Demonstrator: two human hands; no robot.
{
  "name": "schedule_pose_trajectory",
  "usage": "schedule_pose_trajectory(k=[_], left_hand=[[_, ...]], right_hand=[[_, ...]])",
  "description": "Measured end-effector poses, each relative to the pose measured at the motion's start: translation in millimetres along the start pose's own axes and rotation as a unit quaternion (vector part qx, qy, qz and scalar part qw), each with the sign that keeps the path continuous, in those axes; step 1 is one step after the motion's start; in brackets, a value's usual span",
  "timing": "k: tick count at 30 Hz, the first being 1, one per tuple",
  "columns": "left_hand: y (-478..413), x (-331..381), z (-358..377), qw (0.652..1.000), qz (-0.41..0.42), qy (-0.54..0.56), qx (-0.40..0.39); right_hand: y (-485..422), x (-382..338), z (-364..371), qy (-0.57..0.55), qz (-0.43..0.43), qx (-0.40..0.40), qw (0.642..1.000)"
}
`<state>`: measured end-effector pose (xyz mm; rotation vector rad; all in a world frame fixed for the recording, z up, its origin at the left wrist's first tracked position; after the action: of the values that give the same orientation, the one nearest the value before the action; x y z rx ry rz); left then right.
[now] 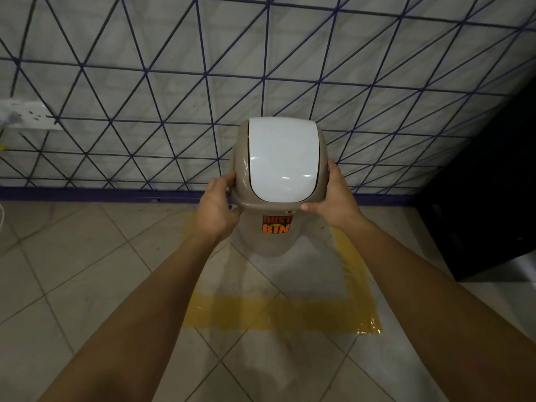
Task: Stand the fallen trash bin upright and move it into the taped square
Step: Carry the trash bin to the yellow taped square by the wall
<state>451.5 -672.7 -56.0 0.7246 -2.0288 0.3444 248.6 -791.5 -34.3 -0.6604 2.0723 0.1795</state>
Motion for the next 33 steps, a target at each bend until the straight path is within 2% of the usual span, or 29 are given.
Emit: schedule_pose_trajectory(k=[6,9,14,17,25,33], left_hand=[[5,6,3,0.997,0.012,0.004,-0.079],[4,9,5,0.997,-0.006,-0.004,-0.072],[-1,8,2,0.998,-0.049,0.021,-0.043],[-3,5,1,0.994,-0.079,0.059,-0.047],[-1,2,2,0.988,-0.106,0.1,-0.058],[0,1,5,0.988,-0.105,0.088,-0.071]], right_hand=[[0,-1,0,-0.005,-0.004,-0.001,1.0],[0,-3,-1,-0.007,-0.009,-0.002,1.0],[8,6,-4,-0.05,0.019,0.043,0.998],[10,10,-4,-0.072,0.033,0.055,0.995],[10,13,-7,-0.068,0.045,0.062,0.995],[12,15,-7,-0.064,0.051,0.079,0.994]])
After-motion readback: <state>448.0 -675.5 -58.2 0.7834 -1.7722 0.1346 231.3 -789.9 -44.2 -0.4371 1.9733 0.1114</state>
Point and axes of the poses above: each hand's wrist, its own y-axis away from the middle knuckle, its own z-axis out of the palm, x = y × z, the point moved 8 cm from there along -y, towards the middle knuckle, and after that the axes turned 10 degrees about -z, right-handed, at the moved point
